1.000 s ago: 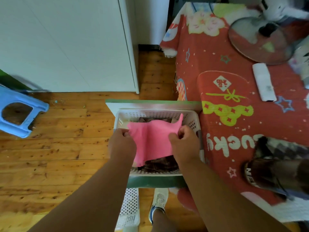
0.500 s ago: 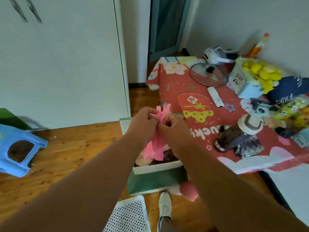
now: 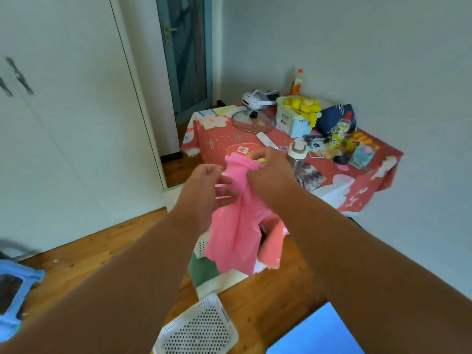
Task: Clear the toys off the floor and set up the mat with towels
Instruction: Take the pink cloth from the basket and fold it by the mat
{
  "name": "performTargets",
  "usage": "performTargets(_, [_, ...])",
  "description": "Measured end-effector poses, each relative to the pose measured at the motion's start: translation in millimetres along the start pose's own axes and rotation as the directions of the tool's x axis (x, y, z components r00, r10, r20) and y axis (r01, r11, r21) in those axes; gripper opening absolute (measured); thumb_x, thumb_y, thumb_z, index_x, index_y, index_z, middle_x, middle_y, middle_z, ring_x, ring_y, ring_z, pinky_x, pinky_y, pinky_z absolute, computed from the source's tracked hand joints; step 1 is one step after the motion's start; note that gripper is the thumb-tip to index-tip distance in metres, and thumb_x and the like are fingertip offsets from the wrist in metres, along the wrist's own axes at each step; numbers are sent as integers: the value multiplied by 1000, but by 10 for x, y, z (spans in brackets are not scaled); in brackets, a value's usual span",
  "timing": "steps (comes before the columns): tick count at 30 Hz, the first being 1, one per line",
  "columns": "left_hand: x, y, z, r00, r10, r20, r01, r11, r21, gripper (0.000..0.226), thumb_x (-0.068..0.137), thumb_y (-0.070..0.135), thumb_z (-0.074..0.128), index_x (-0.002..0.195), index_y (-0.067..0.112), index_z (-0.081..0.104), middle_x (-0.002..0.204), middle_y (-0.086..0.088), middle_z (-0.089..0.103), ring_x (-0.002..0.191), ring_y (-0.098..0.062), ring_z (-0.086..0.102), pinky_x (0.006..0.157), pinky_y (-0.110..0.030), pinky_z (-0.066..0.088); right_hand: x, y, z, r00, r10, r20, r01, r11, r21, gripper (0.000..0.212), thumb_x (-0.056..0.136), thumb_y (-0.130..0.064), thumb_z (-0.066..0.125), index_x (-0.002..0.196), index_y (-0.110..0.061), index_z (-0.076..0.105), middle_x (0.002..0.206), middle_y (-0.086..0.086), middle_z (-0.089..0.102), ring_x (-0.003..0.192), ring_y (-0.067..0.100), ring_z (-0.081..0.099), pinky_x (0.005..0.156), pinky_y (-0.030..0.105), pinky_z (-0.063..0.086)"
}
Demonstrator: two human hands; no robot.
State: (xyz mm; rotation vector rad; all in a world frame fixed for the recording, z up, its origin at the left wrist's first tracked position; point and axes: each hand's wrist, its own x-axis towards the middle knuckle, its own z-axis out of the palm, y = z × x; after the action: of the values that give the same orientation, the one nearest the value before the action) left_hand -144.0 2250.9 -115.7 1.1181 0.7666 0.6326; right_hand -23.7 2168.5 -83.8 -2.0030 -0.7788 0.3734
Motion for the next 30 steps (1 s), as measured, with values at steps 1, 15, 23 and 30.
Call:
performTargets(1, [-65, -88, -5, 998, 23, -63, -19, 997, 72, 11, 93, 16, 50, 95, 10, 59, 81, -12, 63, 62, -23, 63, 61, -39, 56, -98, -29, -86, 1000, 8, -26, -7, 1000, 17, 27, 78, -6, 57, 87, -31, 54, 81, -7, 58, 68, 12, 56, 52, 26, 40])
performTargets(15, [-1799, -2248, 798, 751, -595, 287, 659, 705, -263, 80, 78, 74, 51, 135, 19, 43, 137, -19, 52, 123, -41, 52, 110, -55, 32, -2083, 174, -1837, 895, 321, -311, -111, 833, 542, 31, 84, -2, 60, 106, -25, 62, 96, -3, 62, 66, 10, 61, 40, 18, 47])
performTargets(23, [-2107, -2241, 1132, 743, -474, 473, 660, 638, -398, 61, 83, 21, 69, 139, 11, 46, 124, -17, 66, 104, -36, 67, 66, -44, 59, -3441, 854, -2689, 732, 489, -475, -141, 790, 597, 24, 81, -5, 60, 97, -22, 66, 86, 11, 73, 58, 18, 65, 53, 29, 52])
performTargets(30, [-2488, -2824, 1000, 742, -615, 267, 585, 789, 190, 35, 81, 14, 73, 112, 12, 57, 105, -20, 70, 94, -37, 69, 75, -48, 59, -4667, 2003, -2410, 328, 747, -578, -298, 663, 687, 27, 81, -2, 60, 98, -23, 63, 86, 9, 71, 61, 20, 66, 58, 35, 56])
